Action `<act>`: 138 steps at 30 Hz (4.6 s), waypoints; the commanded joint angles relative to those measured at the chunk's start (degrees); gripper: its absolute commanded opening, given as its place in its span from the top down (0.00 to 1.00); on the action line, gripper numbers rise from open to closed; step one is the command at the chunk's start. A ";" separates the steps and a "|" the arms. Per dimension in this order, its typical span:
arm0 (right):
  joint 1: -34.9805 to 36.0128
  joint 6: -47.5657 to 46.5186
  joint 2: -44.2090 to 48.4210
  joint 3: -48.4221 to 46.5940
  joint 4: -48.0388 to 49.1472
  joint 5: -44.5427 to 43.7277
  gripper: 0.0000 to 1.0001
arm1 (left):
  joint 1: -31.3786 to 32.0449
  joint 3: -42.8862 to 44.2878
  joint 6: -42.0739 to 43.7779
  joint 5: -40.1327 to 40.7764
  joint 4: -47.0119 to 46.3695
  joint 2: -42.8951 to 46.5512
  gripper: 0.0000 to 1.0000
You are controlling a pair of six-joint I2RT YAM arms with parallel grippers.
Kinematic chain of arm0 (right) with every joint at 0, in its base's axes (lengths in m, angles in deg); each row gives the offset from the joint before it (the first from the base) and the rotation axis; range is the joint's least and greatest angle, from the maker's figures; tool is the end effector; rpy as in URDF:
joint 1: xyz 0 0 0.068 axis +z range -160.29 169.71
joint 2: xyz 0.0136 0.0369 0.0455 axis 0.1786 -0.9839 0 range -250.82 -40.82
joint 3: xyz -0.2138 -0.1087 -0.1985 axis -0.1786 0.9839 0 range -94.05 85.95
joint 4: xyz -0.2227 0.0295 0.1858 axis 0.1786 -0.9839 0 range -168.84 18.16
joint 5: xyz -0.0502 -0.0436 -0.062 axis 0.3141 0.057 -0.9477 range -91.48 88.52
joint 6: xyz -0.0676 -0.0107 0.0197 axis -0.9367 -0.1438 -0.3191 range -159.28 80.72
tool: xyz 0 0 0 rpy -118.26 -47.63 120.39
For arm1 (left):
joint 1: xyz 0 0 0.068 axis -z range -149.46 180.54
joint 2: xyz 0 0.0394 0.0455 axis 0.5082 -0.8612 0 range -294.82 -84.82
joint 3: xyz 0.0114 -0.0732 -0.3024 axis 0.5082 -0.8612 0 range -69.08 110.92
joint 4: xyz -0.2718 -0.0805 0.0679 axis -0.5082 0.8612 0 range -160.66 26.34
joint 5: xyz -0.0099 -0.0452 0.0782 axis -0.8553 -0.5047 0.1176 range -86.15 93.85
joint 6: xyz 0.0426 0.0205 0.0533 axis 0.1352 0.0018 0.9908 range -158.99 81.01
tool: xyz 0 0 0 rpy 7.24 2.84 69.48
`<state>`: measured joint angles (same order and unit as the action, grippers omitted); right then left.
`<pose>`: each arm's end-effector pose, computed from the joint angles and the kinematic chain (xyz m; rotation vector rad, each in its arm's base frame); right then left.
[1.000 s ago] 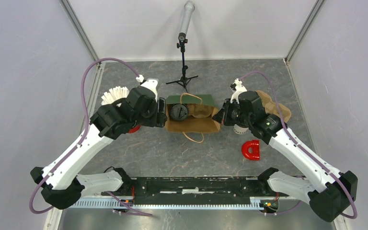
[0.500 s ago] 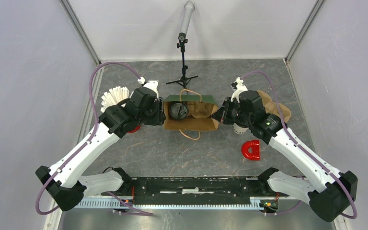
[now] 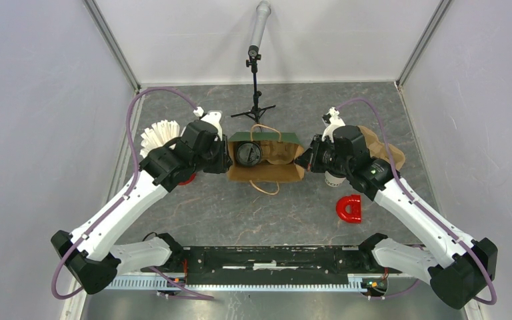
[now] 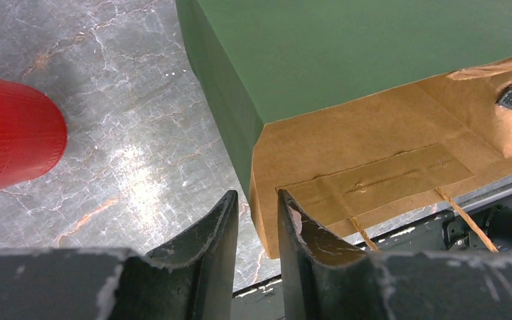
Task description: Pack the takeout coffee
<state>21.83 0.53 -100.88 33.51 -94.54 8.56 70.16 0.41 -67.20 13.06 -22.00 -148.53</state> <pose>0.2185 0.1492 0.3330 0.0374 2.2336 0.9102 0.1997 -0.1532 0.3836 0.1507 2.3389 -0.4135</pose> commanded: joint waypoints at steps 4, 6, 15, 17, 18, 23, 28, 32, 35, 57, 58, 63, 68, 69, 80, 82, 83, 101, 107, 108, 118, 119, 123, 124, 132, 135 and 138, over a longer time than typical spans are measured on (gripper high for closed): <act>-0.21 0.48 0.63 -0.99 2.04 0.36 0.99 | -0.24 -0.47 0.41 -1.17 -2.93 1.19 0.70; -0.29 0.49 0.63 -1.08 2.04 0.33 0.98 | -0.28 -0.50 0.72 -1.88 -3.72 1.77 0.78; -0.39 -0.82 2.87 -0.72 -0.47 -5.89 0.71 | -0.20 -1.14 0.92 -5.30 -6.01 3.00 0.98; -0.39 -1.07 3.87 -0.62 -1.09 -7.43 0.65 | -0.21 -1.37 1.09 -5.97 -6.33 2.98 0.98; -0.39 -1.33 4.23 -0.77 -1.47 -8.18 0.61 | -0.20 -1.42 1.41 -6.00 -6.18 3.00 0.98; -0.39 -5.02 4.14 -5.80 -6.31 -11.98 0.41 | -0.27 -1.96 2.52 -6.13 -5.78 3.54 0.98; -0.39 -10.17 2.91 -13.51 -10.28 -14.25 0.22 | -0.25 -1.95 4.12 -7.08 -5.53 3.79 0.98; -0.48 -12.15 3.24 -14.72 -11.34 -16.97 0.09 | -0.19 -1.90 5.43 -6.79 -4.94 3.75 0.98; -0.99 -13.65 2.73 -17.03 -12.67 -20.68 0.02 | -0.17 -1.98 5.71 -7.17 -4.98 4.14 0.98; -16.46 -32.38 -10.64 -14.28 -28.25 -15.37 0.02 | -0.22 -2.25 19.83 -17.83 -3.91 5.82 0.98; -16.47 -32.92 -10.56 -13.73 -27.51 -15.02 0.02 | -0.19 -2.50 20.15 -17.90 -3.84 5.97 0.98; -16.65 -36.70 -10.03 -11.76 -24.96 -13.11 0.02 | -0.23 -2.52 22.31 -17.67 -3.66 7.22 0.98; -17.18 -40.03 -9.95 -9.94 -21.32 -10.26 0.02 | -0.33 -1.78 24.44 -18.49 -3.66 7.87 0.98; -17.35 -41.14 -10.44 -9.83 -21.07 -10.21 0.02 | -0.26 -1.70 24.81 -19.20 -3.74 7.85 0.98; -19.89 -45.88 -15.75 -13.03 -24.49 -7.12 0.02 | -0.31 -3.28 28.12 -19.72 -3.94 9.65 0.98; -20.12 -46.31 -15.66 -12.79 -23.80 -6.20 0.02 | -0.32 -3.52 28.12 -19.84 -3.99 9.56 0.98; -20.18 -46.32 -15.70 -12.56 -23.38 -5.80 0.02 | -0.33 -3.70 28.12 -19.93 -4.22 9.58 0.98; -20.26 -46.75 -17.91 -11.63 -22.13 -3.74 0.02 | -0.33 -5.81 28.12 -19.36 -4.98 9.74 0.98; -20.32 -46.64 -17.55 -12.90 -22.69 -4.13 0.16 | -0.33 -6.34 28.83 -19.02 -5.33 10.33 0.97; -20.32 -46.43 -17.11 -12.89 -22.73 -4.01 0.18 | -0.32 -6.68 28.79 -18.97 -5.46 10.55 0.97; -20.25 -44.10 -9.86 -13.39 -22.47 -4.64 0.26 | -0.33 -7.44 26.88 -18.84 -6.22 11.23 0.95; -20.21 -43.64 -8.91 -14.38 -22.65 -4.76 0.27 | -0.33 -7.40 26.60 -18.94 -6.15 11.24 0.95; -20.08 -43.40 -3.88 -16.63 -20.86 -3.99 0.28 | -0.33 -7.53 25.39 -20.33 -6.15 11.14 0.95; -19.95 -43.49 -2.54 -16.97 -20.39 -3.54 0.29 | -0.25 -7.38 25.03 -20.54 -6.04 11.15 0.95; -12.99 -42.98 1.66 -26.83 -21.33 -2.27 0.35 | -0.28 -6.31 24.00 -20.79 -5.17 9.44 0.95; -7.54 -43.22 0.57 -32.37 -22.92 -2.04 0.35 | -0.31 -6.06 23.40 -20.73 -5.46 8.91 0.95; -1.62 -43.35 -1.39 -39.12 -25.28 -1.92 0.34 | -0.31 -5.70 23.04 -20.22 -5.34 8.34 0.95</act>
<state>14.46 -43.01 -100.44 2.71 -117.88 5.74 70.14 -6.95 -41.78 -6.35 -25.47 -139.65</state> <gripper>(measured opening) 0.805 0.045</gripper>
